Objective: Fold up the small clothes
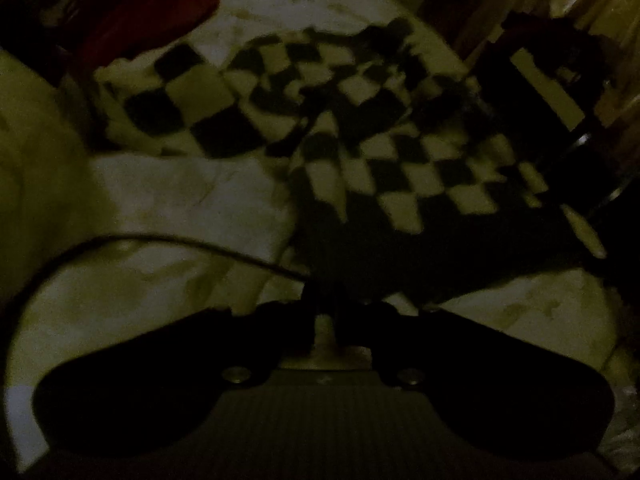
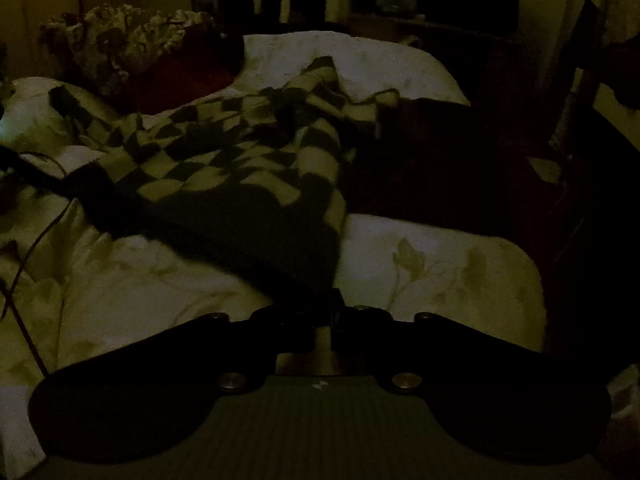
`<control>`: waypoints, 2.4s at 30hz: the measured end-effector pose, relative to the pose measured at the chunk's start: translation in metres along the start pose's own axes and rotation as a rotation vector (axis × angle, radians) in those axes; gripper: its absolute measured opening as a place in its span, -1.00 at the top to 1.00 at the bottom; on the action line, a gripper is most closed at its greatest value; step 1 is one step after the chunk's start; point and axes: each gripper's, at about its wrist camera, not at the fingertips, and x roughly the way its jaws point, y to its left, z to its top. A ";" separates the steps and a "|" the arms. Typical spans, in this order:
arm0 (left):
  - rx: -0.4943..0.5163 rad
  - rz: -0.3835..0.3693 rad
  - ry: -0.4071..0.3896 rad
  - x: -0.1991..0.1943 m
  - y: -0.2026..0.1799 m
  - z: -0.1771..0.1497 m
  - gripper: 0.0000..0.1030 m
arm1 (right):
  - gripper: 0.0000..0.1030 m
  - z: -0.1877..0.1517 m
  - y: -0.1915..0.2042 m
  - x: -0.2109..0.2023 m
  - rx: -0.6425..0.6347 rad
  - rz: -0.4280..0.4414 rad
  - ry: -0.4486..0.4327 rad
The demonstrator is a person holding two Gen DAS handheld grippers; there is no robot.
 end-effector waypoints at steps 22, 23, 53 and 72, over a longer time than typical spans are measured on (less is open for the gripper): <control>0.256 0.154 -0.122 0.109 -0.097 0.140 -0.76 | -0.65 0.152 -0.111 0.182 0.306 0.145 -0.186; 0.252 0.183 -0.118 0.120 -0.090 0.145 -0.76 | -0.63 0.157 -0.113 0.199 0.302 0.146 -0.166; 0.218 0.215 -0.027 0.202 -0.051 0.154 -0.83 | 0.21 0.187 -0.171 0.176 0.183 -0.136 -0.181; 0.233 -0.132 0.055 0.231 0.001 0.231 0.30 | -0.46 0.131 -0.101 0.152 0.204 0.151 -0.180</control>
